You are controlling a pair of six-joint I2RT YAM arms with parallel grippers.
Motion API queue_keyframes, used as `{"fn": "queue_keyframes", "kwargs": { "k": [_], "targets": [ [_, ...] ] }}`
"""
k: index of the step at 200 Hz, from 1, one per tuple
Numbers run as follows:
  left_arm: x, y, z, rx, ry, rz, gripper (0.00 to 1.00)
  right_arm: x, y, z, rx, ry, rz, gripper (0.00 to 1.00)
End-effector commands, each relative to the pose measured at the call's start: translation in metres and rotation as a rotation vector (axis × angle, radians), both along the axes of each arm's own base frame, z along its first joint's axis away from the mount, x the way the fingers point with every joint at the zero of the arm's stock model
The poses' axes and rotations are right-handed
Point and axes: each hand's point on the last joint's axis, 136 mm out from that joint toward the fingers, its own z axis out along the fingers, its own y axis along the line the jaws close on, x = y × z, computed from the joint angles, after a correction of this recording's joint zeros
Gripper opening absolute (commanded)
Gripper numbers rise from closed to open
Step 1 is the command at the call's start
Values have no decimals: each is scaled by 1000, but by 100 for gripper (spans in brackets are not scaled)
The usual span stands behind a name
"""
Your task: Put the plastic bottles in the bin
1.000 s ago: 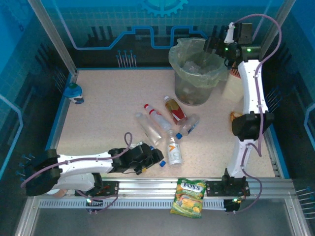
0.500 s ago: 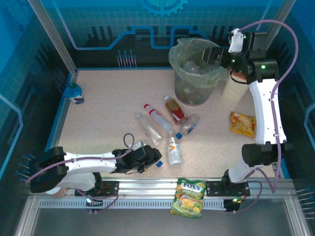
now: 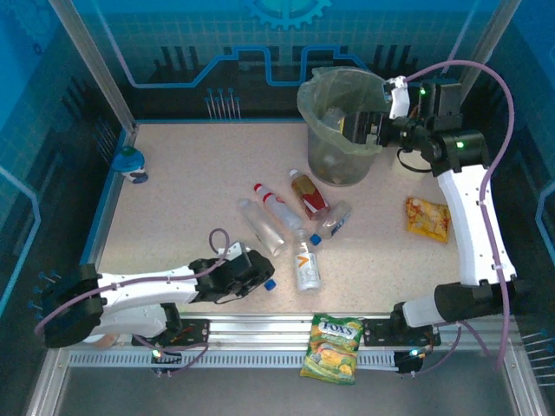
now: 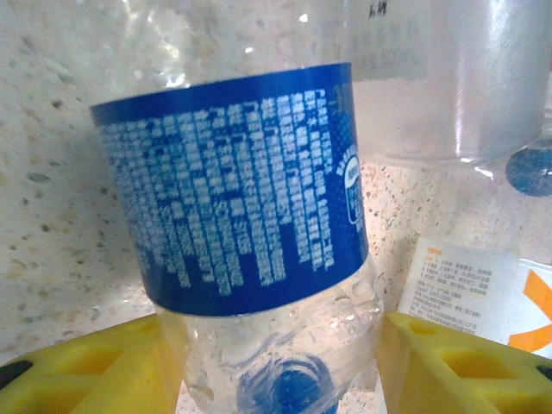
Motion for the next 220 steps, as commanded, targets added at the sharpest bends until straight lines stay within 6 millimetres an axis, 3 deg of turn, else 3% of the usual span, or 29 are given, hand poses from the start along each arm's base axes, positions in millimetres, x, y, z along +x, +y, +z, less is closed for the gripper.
{"fn": "queue_keyframes", "kwargs": {
  "k": [1,35,72,146,163,200,220],
  "targets": [
    [11,14,24,56,-77,-25,60,-23,11,7,23,-26,72,99],
    [16,42,32,86,-73,8,56,-38,12,-7,12,-2,84,99],
    [11,40,28,54,-58,-5,49,-42,13,-23,8,42,79,99],
    [18,48,42,53,-123,-7,44,-54,74,-62,3,131,177,99],
    [27,43,61,37,-206,-41,44,-56,90,-70,36,165,178,98],
    [59,18,133,-5,-562,-212,39,-55,117,-89,148,240,131,98],
    [76,10,162,-28,-694,-293,37,-53,125,-96,183,271,113,98]
  ]
}}
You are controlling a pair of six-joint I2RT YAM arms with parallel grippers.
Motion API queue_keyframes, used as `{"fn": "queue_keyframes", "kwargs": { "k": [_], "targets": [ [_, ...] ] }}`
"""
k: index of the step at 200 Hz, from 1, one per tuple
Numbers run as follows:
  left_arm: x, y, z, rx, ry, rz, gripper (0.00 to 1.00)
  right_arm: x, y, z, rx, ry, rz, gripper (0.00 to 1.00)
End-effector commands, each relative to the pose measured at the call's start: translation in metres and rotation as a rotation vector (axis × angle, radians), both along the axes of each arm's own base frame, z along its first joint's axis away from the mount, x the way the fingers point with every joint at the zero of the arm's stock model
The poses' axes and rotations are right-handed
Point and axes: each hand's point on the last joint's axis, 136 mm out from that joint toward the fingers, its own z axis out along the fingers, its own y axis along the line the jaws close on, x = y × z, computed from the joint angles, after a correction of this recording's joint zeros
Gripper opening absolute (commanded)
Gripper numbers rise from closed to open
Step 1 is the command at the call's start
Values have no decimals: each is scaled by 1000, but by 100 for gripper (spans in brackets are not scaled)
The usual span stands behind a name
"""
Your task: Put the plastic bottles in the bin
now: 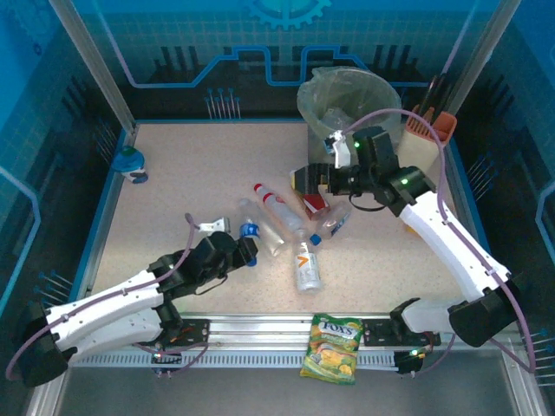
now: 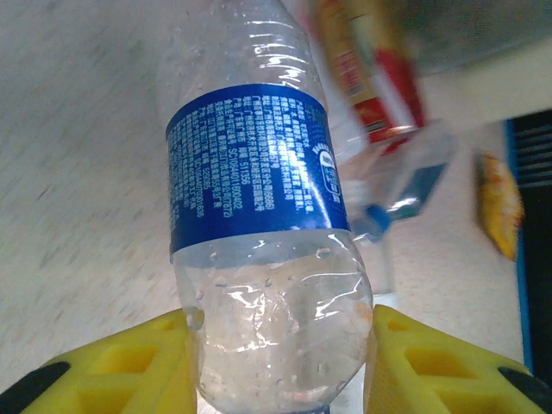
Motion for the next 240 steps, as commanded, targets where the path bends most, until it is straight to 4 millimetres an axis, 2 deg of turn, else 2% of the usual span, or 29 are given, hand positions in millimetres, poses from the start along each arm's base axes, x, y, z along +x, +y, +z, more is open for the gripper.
{"fn": "queue_keyframes", "kwargs": {
  "k": [1,22,52,81,118,139,158,180,217,240],
  "targets": [
    [28,-19,66,-26,-288,-140,37,12,12,12,96,2,-72,98],
    [38,-27,88,-18,-375,-215,37,11,25,3,91,35,-60,99],
    [43,-39,107,-25,-467,-291,37,20,36,-18,80,99,-57,100],
    [45,-52,112,-42,-497,-350,37,33,56,-26,120,136,-21,100],
    [49,-58,113,-53,-499,-357,37,50,61,-41,89,162,-44,99],
    [50,-58,113,-48,-500,-352,37,53,63,-46,94,180,-43,93],
    [51,-57,113,-37,-499,-347,36,53,62,-49,88,185,-46,83],
    [53,-57,111,-28,-496,-347,37,53,59,-49,76,178,-57,79],
    [53,-59,109,-33,-485,-356,37,56,54,-41,71,143,-72,69],
    [52,-60,111,-41,-481,-360,44,60,49,-28,61,99,-82,64]
  ]
}}
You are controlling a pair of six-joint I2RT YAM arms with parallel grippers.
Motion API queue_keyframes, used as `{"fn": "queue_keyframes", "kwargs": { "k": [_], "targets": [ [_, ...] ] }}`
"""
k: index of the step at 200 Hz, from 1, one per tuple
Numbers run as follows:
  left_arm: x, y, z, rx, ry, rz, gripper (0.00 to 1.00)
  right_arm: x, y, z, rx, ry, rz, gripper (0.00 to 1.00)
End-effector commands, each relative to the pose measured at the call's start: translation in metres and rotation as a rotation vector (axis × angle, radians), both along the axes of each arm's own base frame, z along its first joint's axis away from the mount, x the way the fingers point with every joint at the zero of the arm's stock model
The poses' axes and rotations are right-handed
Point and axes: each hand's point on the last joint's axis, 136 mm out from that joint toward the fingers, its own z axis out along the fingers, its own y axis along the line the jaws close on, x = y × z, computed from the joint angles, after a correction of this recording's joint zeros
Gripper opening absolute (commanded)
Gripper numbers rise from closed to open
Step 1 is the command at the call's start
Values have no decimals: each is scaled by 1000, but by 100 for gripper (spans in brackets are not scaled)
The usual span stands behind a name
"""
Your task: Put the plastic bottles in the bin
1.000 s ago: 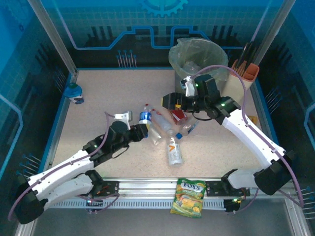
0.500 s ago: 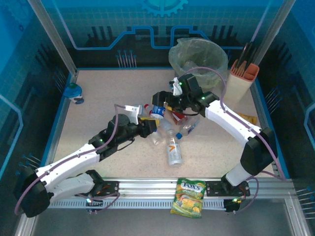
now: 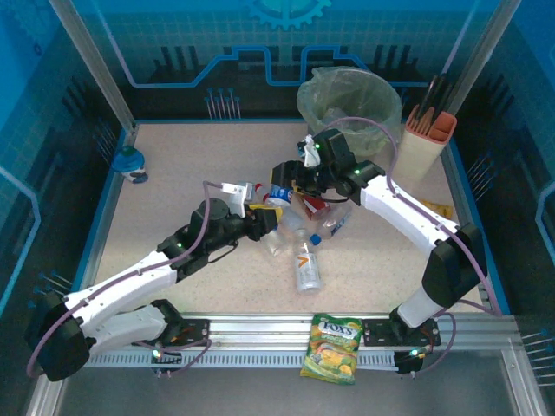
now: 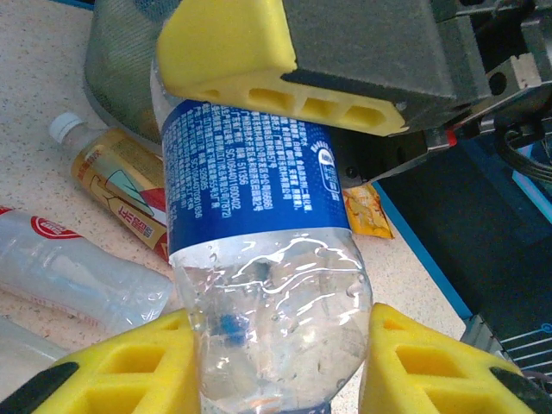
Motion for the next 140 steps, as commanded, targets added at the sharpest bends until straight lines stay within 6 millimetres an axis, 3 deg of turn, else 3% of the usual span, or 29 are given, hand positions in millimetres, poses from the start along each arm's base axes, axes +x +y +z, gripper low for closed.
{"fn": "queue_keyframes", "kwargs": {
  "k": [1,14,34,64,86,111,140],
  "targets": [
    [3,-3,24,-34,-53,-16,44,10,-7,33,7,-101,-23,64],
    [1,-1,26,-37,-47,-13,54,13,-9,44,13,-131,-26,62],
    [-3,3,31,-48,-40,-7,79,22,-18,66,7,-197,-33,60],
    [-13,11,30,-64,24,9,92,40,-42,115,-22,-340,-62,59],
    [-13,23,9,-47,141,88,96,58,-66,152,-77,-466,-104,57],
    [-10,49,-42,31,407,287,99,86,-101,178,-213,-602,-196,54],
    [-13,44,-72,10,569,331,99,122,-137,203,-344,-731,-322,50]
  ]
}}
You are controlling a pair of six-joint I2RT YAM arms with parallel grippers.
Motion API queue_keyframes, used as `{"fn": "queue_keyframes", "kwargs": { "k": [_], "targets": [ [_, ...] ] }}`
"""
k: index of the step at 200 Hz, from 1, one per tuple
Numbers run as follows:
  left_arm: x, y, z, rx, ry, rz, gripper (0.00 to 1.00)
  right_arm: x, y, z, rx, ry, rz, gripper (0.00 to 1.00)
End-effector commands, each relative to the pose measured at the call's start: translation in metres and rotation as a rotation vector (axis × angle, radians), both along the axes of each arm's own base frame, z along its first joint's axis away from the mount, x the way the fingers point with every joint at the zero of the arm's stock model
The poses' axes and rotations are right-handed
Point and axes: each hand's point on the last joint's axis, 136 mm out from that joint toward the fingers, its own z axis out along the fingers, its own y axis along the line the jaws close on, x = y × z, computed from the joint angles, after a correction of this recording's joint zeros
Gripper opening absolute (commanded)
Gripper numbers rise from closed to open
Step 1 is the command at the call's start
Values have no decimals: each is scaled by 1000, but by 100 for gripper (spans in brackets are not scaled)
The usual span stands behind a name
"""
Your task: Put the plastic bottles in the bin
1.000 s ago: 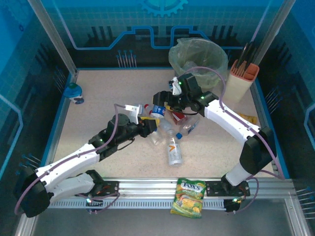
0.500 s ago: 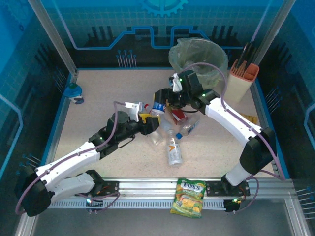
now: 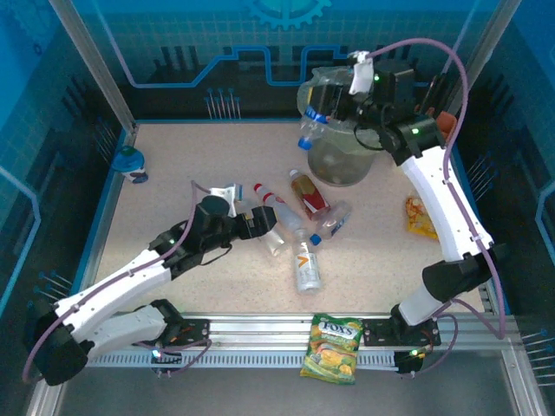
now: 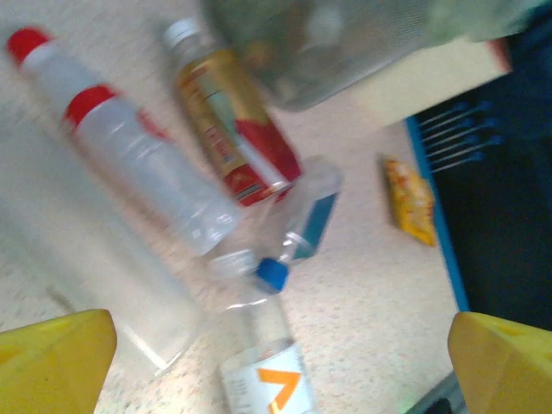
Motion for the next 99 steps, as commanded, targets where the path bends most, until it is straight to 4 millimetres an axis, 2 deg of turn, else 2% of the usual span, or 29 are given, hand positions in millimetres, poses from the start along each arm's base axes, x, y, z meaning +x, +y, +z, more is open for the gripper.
{"fn": "queue_keyframes", "kwargs": {
  "k": [1,32,42,68,99],
  "targets": [
    [-7,11,-35,-6,204,118,99,37,-33,-9,-163,-49,-141,50],
    [-10,13,-60,-27,281,174,99,77,-71,-2,-194,-78,-275,46],
    [-10,14,-66,-13,292,187,99,89,-80,-5,-205,-74,-306,44],
    [-8,11,-75,-7,313,199,99,122,-96,-24,-219,-35,-344,42],
    [-8,1,-85,34,343,201,99,151,-94,-56,-233,33,-329,40]
  ]
}}
